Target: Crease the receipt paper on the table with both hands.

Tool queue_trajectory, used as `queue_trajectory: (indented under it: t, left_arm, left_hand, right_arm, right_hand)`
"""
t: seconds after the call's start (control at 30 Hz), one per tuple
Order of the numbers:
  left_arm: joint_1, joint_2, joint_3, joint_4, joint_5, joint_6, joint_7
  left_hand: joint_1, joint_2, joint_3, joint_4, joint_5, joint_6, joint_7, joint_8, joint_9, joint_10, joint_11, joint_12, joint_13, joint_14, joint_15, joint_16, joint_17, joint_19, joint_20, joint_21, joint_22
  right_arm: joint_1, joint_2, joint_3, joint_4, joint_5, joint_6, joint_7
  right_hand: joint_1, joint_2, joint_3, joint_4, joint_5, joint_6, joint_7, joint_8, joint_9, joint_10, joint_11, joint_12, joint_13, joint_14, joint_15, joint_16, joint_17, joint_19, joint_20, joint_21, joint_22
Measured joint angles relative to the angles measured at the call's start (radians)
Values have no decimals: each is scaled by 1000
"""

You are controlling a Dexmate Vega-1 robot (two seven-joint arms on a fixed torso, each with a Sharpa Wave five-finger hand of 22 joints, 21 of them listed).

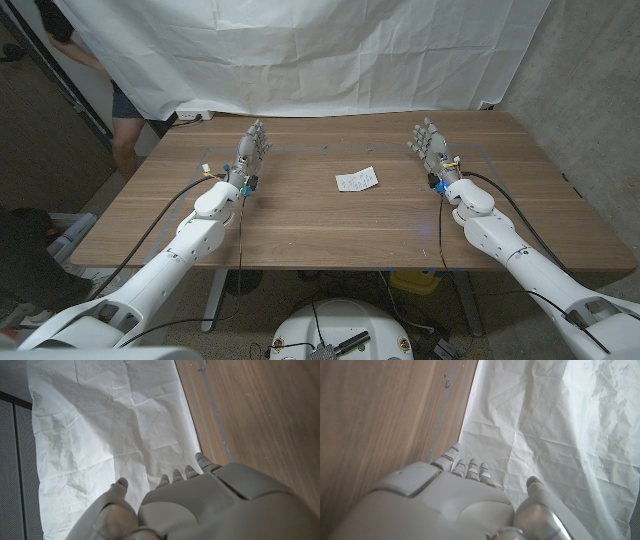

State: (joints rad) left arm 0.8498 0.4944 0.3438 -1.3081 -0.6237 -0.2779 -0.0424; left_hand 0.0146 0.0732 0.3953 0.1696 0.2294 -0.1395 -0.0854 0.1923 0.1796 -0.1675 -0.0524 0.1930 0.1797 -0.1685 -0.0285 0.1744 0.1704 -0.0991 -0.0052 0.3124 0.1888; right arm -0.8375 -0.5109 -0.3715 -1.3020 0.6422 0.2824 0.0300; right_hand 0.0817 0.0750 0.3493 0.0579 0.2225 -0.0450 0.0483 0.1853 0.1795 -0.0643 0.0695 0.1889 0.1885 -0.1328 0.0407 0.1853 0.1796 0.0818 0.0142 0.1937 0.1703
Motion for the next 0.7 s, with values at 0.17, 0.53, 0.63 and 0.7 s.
queue_trajectory:
  t: [0.17,0.53,0.63,0.7]
  left_arm:
    - [10,-23,-35,-6,34,17,-18]
    - [24,-43,-75,-50,188,31,-9]
    - [26,-44,-78,-64,237,30,-1]
    - [27,-44,-79,-73,266,30,2]
  left_hand:
    - [0,0,0,0,0,58,23,17,5,0,0,0,0,0,0,0,0,0,1,1,0]
    - [60,25,33,-45,0,46,-26,1,-3,60,-15,19,0,62,-7,12,-3,30,7,-7,-1]
    - [71,26,45,-45,0,56,-25,1,-3,74,-12,26,0,69,-4,15,-3,35,5,-7,0]
    - [73,27,46,-46,0,60,-29,1,-3,74,-12,26,0,72,-7,15,-3,35,5,-7,0]
  right_arm:
    - [1,0,0,-2,-6,-5,0]
    - [6,6,2,-2,-17,-9,0]
    - [9,8,1,2,-21,-9,0]
    - [11,9,1,3,-23,-9,0]
  right_hand:
    - [1,1,3,-3,0,0,0,4,5,0,0,0,0,0,0,0,0,0,0,0,0]
    - [1,1,3,-3,0,0,0,4,5,0,0,0,0,0,0,0,0,0,0,0,0]
    - [5,5,7,-7,0,0,0,4,5,0,0,0,0,0,0,0,0,0,0,0,0]
    - [5,5,7,-7,0,0,0,4,5,0,0,0,0,0,0,0,0,0,0,0,0]
